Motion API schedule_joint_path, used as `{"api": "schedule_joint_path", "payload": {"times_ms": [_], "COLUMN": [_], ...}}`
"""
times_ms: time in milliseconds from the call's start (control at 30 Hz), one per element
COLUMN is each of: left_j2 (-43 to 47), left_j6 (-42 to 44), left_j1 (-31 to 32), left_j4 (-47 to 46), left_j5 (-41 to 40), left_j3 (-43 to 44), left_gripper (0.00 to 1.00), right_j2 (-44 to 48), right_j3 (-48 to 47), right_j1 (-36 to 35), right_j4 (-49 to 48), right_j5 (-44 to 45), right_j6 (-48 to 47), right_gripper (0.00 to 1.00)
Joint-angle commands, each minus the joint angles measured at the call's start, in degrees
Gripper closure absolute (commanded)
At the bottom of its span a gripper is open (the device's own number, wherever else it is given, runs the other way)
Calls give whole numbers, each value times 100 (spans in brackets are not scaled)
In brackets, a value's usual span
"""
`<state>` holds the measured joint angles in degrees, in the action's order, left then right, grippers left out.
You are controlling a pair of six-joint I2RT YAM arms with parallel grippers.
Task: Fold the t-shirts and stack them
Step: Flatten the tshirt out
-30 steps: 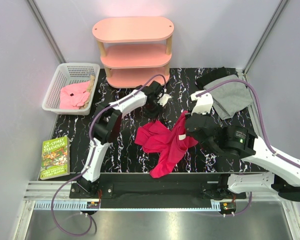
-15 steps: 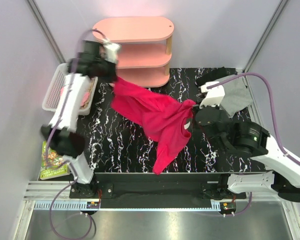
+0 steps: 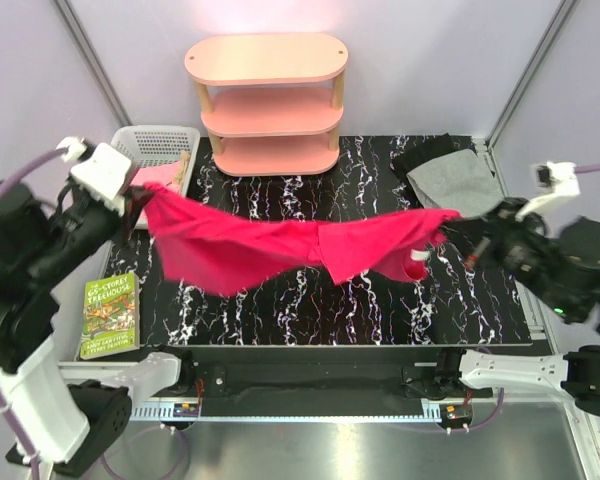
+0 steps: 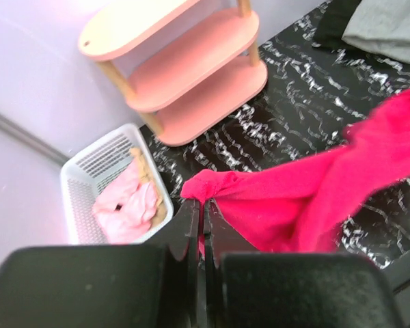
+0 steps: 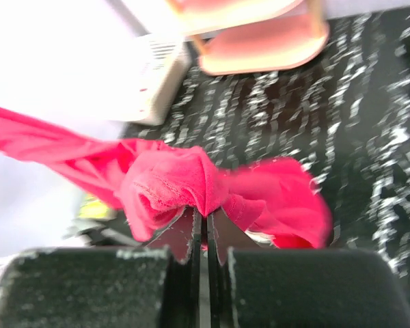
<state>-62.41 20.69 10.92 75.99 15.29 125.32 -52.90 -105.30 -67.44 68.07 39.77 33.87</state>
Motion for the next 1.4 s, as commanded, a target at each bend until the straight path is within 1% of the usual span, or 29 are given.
{"api": "schedule_joint_path", "payload": {"times_ms": [0,67,100,167,200,233,267,300,367,433,467,500,533,567,600,633,667,700,733,767,800,833,900,933,1100,1233,1300,1333,1367], "left_j2": [352,580,685,976,1037,1073,1038,951,495,-118,-322,-533,-927,-1122,-1472,-1641,-1790,-2027,-2125,-2222,-2423,-2538,-2888,-3012,-3829,-4200,-4375,-4428,-4490], "left_j6": [348,366,348,322,322,313,313,296,261,190,155,120,111,85,76,32,14,6,-21,-30,-47,-91,-126,-161,-214,-249,-249,-258,-267], "left_j1": [-19,-19,-19,-19,-19,-19,-19,-19,-19,-19,-19,-19,-37,-46,-72,-98,-107,-116,-116,-116,-116,-116,-116,-116,-134,-221,-265,-300,-327], "left_j4": [1101,1138,981,639,150,-108,-606,-829,-1320,-1577,-1883,-2016,-2148,-2349,-2404,-2448,-2483,-2509,-2553,-2675,-2738,-2782,-2905,-2931,-3011,-3072,-3098,-3116,-3125], "left_j5": [-491,-579,-641,-729,-947,-1053,-1141,-1273,-1292,-1151,-1160,-1212,-1247,-1300,-1318,-1309,-1292,-1257,-1256,-1256,-1317,-1335,-1388,-1406,-1511,-1520,-1687,-1739,-1775], "left_j3": [-130,-401,-942,-1682,-2486,-2886,-3621,-3924,-4556,-4787,-4919,-4938,-4947,-4895,-4842,-4789,-4684,-4657,-4639,-4639,-4622,-4595,-4464,-4402,-3928,-3734,-3655,-3629,-3576], "left_gripper": [100,100,100,100,100,100,100,100,100,100,100,100,100,100,100,100,100,100,100,100,100,100,100,100,100,100,100,100,100], "right_j2": [324,395,412,448,439,404,352,316,159,35,-174,-316,-456,-719,-834,-940,-1167,-1291,-1423,-1720,-1906,-2099,-2784,-3187,-4165,-5112,-5431,-5685,-5800], "right_j3": [-369,-290,-229,-9,78,271,386,639,895,1309,1449,1694,1888,2151,2824,3152,3390,3619,3665,3665,3578,3473,3096,3007,2594,2242,2032,1944,1864], "right_j1": [29,29,29,29,20,20,20,20,20,46,134,413,1486,2315,2932,3391,3909,4053,4316,4971,5334,5581,5873,5891,6006,6014,6014,6032,6049], "right_j4": [733,874,883,804,778,734,699,681,532,252,120,-12,-466,-784,-1083,-1651,-1866,-2042,-2409,-2569,-2823,-2869,-2905,-2922,-3177,-3230,-3230,-3195,-3169], "right_j5": [-769,-612,-324,64,484,697,908,1249,1436,1569,1534,1029,337,-592,-2272,-2689,-2798,-2738,-2912,-3279,-3900,-4150,-4468,-4460,-4365,-4442,-4426,-4382,-4277], "right_j6": [839,955,972,964,920,894,885,920,938,937,763,657,447,71,-20,-90,-256,-362,-442,-512,-513,-487,-451,-442,-319,-249,-275,-310,-380], "right_gripper": [100,100,100,100,100,100,100,100,100,100,100,100,100,100,100,100,100,100,100,100,100,100,100,100,100,100,98,91,61]}}
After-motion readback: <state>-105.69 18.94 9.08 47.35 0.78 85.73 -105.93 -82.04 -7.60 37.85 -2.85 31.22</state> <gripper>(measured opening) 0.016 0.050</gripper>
